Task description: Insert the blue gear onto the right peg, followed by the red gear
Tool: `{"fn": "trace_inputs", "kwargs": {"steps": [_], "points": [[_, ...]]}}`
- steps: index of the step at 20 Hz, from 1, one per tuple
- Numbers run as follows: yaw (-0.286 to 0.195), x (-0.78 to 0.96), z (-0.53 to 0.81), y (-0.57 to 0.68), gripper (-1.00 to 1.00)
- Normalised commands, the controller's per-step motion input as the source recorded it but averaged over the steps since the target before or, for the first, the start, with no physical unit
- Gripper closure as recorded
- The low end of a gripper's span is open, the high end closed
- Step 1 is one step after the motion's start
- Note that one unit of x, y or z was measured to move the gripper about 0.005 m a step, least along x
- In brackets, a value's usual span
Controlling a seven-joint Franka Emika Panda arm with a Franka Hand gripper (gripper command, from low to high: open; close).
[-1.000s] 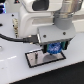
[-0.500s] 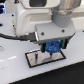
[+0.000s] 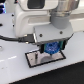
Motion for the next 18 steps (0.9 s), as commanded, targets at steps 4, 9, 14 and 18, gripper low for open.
{"fn": "trace_inputs", "kwargs": {"steps": [4, 9, 14, 18], "points": [[0.000, 0.06, -0.09, 0.13, 1.00], [0.000, 0.05, 0.11, 0.06, 1.00], [0.000, 0.20, 0.37, 0.02, 1.00], [0.000, 0.15, 0.03, 0.03, 1.00]]}}
